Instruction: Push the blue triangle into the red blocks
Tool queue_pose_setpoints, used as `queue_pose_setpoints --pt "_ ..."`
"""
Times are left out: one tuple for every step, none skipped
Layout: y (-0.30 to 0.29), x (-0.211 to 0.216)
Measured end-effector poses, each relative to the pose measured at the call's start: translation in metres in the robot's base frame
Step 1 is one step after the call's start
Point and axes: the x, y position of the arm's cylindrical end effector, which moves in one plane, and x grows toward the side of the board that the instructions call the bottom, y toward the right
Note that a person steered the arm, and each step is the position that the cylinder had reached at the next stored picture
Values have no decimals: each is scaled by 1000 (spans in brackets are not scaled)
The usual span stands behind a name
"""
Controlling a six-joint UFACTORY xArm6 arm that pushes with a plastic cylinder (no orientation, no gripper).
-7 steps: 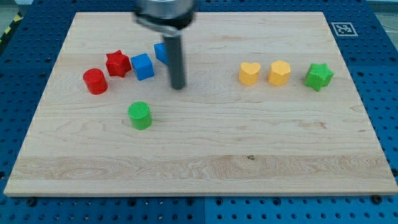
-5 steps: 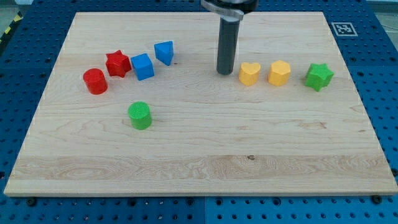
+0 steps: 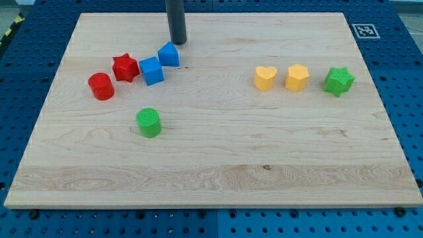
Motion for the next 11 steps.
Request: queue_pose_setpoints --pt "-29 4" --pt "-26 27" --pt "9 53" --pt "47 93" --pt "62 121" --pt "62 107" --pt "60 75" --pt "43 55" --pt "17 67" --pt "11 105" --pt "11 117"
